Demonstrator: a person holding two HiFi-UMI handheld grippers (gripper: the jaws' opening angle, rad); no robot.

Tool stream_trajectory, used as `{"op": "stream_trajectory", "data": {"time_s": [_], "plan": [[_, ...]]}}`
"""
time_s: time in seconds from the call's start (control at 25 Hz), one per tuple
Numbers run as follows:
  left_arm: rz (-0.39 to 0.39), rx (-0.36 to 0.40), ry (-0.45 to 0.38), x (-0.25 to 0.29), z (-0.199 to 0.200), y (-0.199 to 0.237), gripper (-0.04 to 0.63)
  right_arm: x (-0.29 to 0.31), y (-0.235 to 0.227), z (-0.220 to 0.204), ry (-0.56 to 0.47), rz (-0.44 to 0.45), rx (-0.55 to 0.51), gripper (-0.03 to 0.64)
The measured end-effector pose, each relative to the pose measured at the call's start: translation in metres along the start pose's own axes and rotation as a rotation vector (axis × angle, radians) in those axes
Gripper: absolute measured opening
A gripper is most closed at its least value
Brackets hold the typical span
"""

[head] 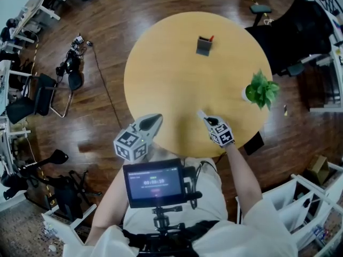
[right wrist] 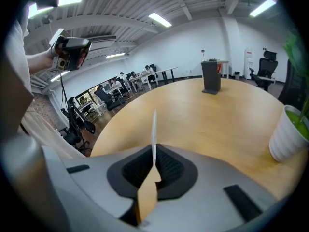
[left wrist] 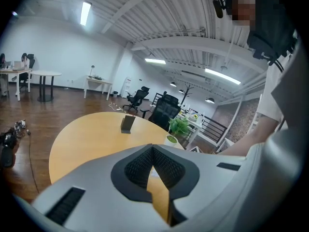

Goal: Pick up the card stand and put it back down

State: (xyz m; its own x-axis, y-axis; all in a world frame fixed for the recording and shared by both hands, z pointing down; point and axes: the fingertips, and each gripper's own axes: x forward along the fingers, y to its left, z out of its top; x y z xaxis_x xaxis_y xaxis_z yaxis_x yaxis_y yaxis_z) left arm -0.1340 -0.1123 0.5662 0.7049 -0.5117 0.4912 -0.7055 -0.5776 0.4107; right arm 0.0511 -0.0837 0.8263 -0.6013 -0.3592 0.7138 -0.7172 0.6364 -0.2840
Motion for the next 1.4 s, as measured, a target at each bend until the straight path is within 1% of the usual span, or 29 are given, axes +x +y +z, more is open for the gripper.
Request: {"op": "stream_trajectory", "data": {"time_s": [0.2,0.52,0.68,0.8,0.92,1.04,1.2,1.4], "plan": [[-0.031,0.018,-0.039,-0.009,0.01,0.003,-0.006,-0.025,0.004,0.025,-0.056,-0.031,0.005,0.025],[-0.066,0.057,-0.058,-0.015,0.017,0.005,-0.006,-0.066,0.014,0.068,-0.133,-0.063,-0.03,0.025],[-0.081,0.039,-0.072,-0.017,0.022,0.003,-0.006,-0.092,0.019,0.099,-0.182,-0.076,-0.06,0.025],[-0.091,0.042,-0.086,-0.019,0.027,0.003,-0.006,-0.11,0.024,0.121,-0.211,-0.078,-0.089,0.025],[-0.099,0.045,-0.114,-0.023,0.037,0.002,-0.006,-0.127,0.031,0.145,-0.238,-0.076,-0.117,0.025],[-0.107,0.063,-0.151,-0.03,0.05,0.0,-0.006,-0.143,0.039,0.168,-0.256,-0.078,-0.136,0.025],[-0.122,0.084,-0.183,-0.038,0.064,-0.003,-0.005,-0.166,0.048,0.199,-0.297,-0.086,-0.13,0.024],[-0.147,0.091,-0.22,-0.048,0.085,-0.004,-0.005,-0.196,0.056,0.232,-0.354,-0.105,-0.13,0.023]]}}
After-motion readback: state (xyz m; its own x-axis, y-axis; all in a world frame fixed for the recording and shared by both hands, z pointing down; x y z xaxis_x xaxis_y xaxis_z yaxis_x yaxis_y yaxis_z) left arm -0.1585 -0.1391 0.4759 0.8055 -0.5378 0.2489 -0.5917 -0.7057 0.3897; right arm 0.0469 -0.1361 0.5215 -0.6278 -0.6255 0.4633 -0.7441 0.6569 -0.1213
